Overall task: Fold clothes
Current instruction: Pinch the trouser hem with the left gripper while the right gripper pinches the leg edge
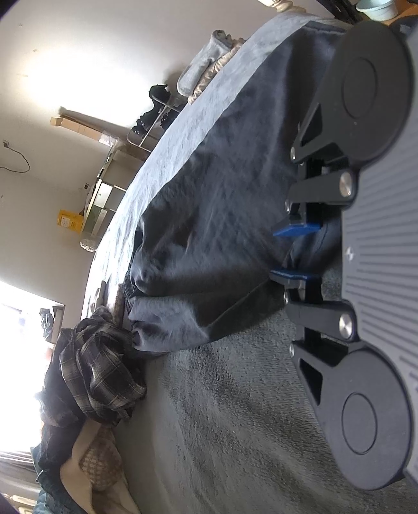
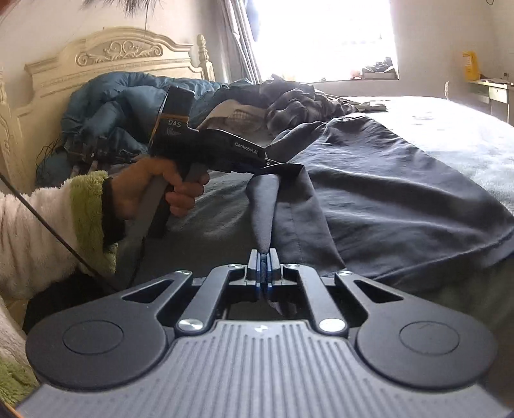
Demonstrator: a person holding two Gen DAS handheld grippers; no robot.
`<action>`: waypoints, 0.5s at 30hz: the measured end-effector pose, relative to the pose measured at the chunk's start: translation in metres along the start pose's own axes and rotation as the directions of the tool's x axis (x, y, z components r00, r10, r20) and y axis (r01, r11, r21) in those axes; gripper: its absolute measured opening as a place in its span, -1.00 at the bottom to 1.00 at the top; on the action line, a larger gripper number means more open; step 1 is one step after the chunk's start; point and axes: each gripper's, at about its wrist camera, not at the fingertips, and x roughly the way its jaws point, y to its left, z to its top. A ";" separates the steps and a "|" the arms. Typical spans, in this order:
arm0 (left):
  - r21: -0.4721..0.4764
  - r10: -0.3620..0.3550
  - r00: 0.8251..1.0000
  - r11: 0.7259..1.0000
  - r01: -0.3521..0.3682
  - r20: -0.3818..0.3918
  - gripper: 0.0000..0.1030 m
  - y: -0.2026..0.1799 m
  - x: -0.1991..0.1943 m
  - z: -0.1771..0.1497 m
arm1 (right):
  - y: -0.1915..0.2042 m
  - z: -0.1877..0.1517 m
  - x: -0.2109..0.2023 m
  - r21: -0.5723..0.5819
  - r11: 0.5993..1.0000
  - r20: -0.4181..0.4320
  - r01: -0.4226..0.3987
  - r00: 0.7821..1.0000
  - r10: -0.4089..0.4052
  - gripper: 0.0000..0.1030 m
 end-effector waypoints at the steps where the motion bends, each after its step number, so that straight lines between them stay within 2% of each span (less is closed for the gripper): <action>1: -0.002 0.000 1.000 1.000 0.000 -0.001 -0.54 0.001 0.002 0.001 | -0.007 -0.001 -0.002 0.043 0.999 0.004 0.004 1.000 -0.005 -0.96; 4: -0.007 -0.006 1.000 1.000 0.006 -0.001 -0.55 0.004 0.005 0.003 | -0.031 -0.008 -0.003 0.211 0.977 0.012 0.019 1.000 -0.022 -0.96; 7: -0.009 -0.019 1.000 1.000 0.019 0.005 -0.58 0.005 0.002 0.005 | -0.053 -0.018 0.001 0.376 0.926 0.004 0.026 1.000 -0.029 -0.96; 12: 0.020 -0.038 0.998 0.999 0.037 0.040 -0.51 0.005 -0.027 0.001 | -0.061 -0.023 0.009 0.427 0.904 -0.010 0.030 1.000 -0.029 -0.96; 15: 0.000 -0.085 0.996 0.996 0.085 0.001 -0.50 0.003 -0.041 -0.003 | -0.062 -0.023 0.011 0.428 0.903 -0.014 0.031 1.000 -0.027 -0.96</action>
